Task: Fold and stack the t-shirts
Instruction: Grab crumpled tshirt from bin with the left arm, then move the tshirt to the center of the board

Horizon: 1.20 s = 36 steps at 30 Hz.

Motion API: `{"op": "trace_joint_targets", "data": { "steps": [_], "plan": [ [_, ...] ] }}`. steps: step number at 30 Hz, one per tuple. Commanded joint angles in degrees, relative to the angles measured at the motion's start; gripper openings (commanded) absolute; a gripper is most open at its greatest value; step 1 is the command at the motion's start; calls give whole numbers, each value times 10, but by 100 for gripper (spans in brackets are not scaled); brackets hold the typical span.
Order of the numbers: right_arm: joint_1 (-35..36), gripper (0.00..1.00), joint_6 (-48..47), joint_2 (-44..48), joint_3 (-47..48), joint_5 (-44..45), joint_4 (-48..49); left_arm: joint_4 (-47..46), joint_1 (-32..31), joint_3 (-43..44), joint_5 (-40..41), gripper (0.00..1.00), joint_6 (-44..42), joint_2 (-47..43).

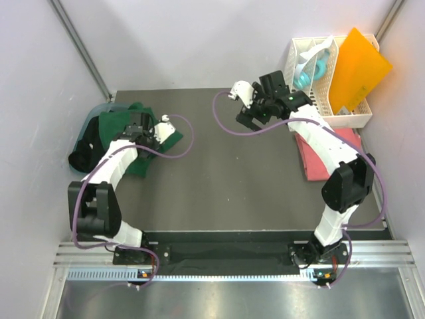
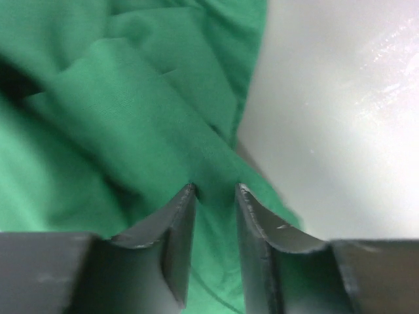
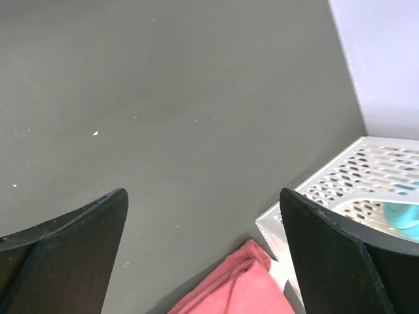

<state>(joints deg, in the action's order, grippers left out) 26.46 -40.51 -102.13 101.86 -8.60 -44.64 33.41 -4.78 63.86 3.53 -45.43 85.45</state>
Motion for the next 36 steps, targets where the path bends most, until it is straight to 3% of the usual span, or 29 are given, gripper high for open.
{"op": "trace_joint_targets", "data": {
  "steps": [1, 3, 4, 5, 13, 20, 28, 36],
  "plan": [
    [-2, 100, 1, 46, -7, 9, 32, 0, -1, 21, -5, 33, 12, 36],
    [-4, 100, 1, 52, -17, 15, 34, 6, -2, 23, -9, 31, 13, 48],
    [-4, 100, 1, 53, -19, 17, 35, 7, -2, 26, -12, 4, 14, 51],
    [-4, 100, 0, 56, -24, 18, 38, 6, -2, 29, -12, 0, 15, 55],
    [-5, 100, -9, 65, -40, 38, 42, -43, -25, 86, -52, 0, 53, -13],
    [-5, 100, -11, 59, -40, 65, 61, -39, -107, 203, -85, 0, 80, -59],
    [-38, 100, 55, 63, -61, 235, 212, 25, -246, 361, -172, 0, 135, -38],
    [-70, 100, 86, 61, -56, 335, 276, 19, -311, 480, -287, 0, 206, 16]
  ]
}}
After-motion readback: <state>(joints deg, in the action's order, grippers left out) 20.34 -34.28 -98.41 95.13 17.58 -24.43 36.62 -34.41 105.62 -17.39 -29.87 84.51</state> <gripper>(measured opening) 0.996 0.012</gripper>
